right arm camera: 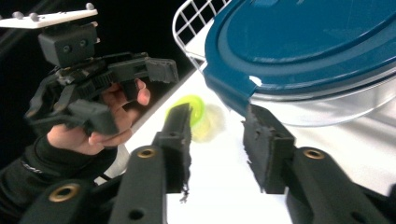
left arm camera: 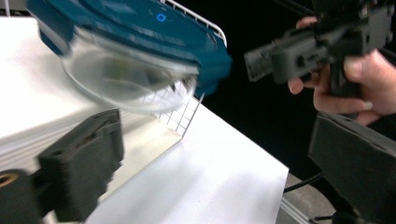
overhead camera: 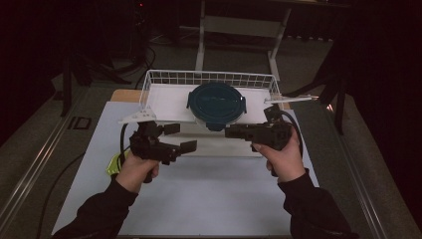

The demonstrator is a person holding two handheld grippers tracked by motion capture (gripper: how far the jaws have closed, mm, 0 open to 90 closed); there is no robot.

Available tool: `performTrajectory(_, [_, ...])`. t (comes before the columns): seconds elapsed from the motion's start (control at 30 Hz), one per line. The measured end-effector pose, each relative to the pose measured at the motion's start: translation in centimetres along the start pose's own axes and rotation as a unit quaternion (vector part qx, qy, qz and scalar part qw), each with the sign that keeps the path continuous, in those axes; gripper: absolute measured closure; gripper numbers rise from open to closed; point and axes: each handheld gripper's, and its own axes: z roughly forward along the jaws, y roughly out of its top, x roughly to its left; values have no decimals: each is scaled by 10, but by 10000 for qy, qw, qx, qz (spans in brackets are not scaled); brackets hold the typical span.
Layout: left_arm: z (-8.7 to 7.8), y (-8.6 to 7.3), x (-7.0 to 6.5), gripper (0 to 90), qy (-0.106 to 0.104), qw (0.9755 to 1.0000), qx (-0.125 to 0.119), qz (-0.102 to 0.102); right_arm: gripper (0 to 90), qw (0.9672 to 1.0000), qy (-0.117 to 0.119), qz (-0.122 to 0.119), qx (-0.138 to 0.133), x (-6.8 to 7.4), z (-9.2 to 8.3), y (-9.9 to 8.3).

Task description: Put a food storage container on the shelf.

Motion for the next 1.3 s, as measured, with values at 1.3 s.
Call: performTrajectory(1.3, [30,-102,-6,2,397,9981,400,257,899,9985,-509,197,22,-28,52,18])
